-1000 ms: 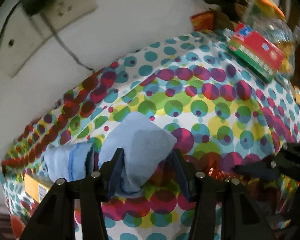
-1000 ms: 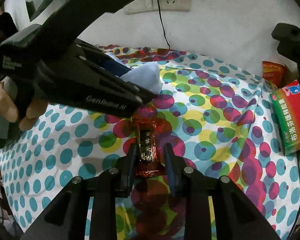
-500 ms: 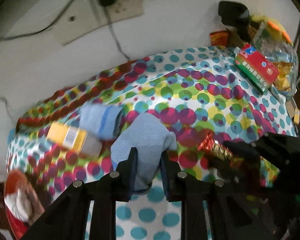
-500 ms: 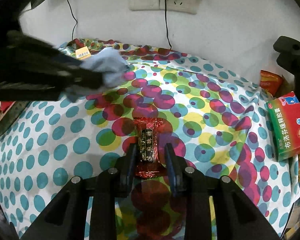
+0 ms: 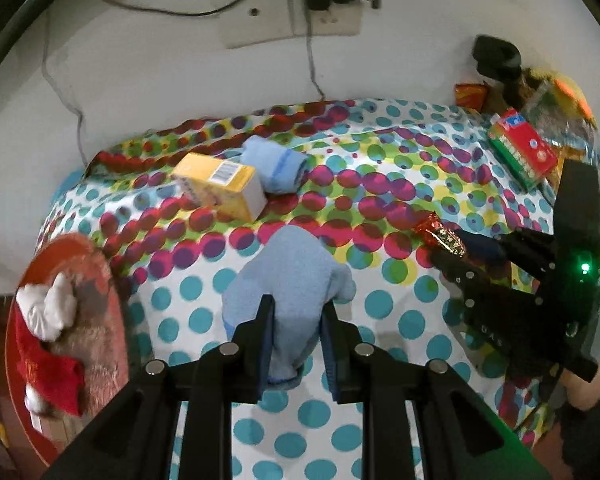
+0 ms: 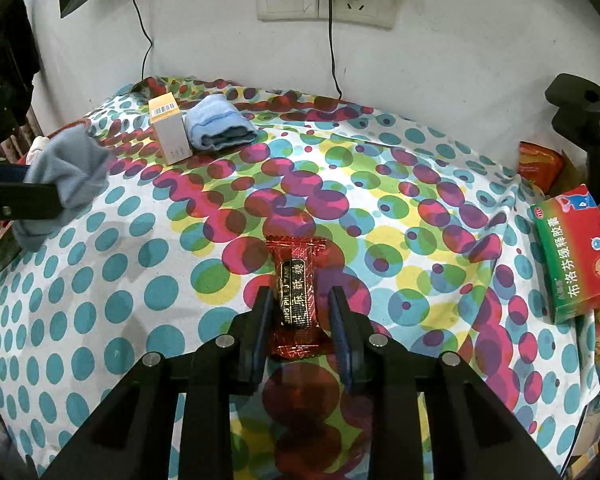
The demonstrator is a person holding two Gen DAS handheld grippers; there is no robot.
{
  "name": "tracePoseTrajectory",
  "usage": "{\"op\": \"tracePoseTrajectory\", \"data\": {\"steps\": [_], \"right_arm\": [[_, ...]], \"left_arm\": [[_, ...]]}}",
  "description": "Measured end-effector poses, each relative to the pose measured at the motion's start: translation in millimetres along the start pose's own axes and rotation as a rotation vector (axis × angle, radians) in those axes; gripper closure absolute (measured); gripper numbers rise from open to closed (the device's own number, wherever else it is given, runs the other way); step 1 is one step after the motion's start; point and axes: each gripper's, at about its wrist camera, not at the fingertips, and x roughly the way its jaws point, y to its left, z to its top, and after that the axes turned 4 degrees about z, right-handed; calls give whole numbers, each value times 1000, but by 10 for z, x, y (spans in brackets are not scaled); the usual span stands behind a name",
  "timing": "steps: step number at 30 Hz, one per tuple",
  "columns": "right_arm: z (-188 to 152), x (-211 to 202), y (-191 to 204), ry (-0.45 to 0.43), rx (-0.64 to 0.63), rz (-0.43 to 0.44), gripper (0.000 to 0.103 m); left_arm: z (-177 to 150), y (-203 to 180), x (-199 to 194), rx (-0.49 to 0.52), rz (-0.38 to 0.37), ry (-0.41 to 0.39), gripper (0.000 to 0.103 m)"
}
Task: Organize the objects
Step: 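Carry the light blue sock with the left gripper over the red tray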
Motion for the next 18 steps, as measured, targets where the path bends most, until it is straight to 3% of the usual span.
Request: {"op": "tracePoseTrajectory", "data": {"steps": [18], "right_arm": [[4,1,7,0,2,-1,76]], "left_arm": [[-373,697,-252,-213,50,3,81]]}}
